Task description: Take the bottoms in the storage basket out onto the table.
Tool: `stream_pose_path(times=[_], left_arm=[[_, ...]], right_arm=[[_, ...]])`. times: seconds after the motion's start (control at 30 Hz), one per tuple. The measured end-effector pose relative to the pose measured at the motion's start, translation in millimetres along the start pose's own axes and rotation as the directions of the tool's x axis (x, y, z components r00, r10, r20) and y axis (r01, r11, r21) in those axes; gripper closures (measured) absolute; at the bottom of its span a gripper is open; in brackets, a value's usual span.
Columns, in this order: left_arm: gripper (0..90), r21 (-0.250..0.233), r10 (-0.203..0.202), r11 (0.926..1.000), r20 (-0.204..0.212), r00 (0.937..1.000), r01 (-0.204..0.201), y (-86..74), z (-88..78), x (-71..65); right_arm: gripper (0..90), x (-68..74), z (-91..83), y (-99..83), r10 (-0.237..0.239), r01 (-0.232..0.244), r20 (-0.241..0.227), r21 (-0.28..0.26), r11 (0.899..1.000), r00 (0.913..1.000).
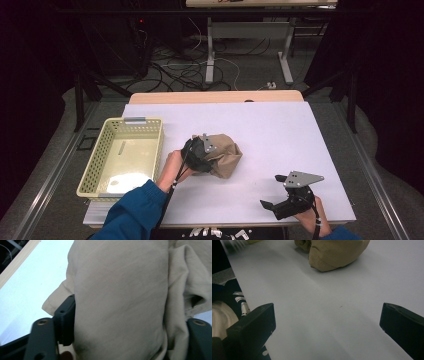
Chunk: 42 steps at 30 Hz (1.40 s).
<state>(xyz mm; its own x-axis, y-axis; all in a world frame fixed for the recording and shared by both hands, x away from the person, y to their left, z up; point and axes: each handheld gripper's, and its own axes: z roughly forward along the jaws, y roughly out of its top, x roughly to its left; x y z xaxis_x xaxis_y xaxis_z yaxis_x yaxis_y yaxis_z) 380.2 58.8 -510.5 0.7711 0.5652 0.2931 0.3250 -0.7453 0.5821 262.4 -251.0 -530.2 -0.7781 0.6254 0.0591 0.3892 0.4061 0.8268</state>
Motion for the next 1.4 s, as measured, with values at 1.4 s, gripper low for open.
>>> stream_pose_path(times=[1.4], left_arm=[[0.0,-0.090,-0.075,0.9932,-0.003,0.9972,0.074,-22.7,-66.3,0.3]], right_arm=[[0.1,0.0,-2.0,0.2,-0.008,0.008,-0.001,0.007,1.000,1.0000]])
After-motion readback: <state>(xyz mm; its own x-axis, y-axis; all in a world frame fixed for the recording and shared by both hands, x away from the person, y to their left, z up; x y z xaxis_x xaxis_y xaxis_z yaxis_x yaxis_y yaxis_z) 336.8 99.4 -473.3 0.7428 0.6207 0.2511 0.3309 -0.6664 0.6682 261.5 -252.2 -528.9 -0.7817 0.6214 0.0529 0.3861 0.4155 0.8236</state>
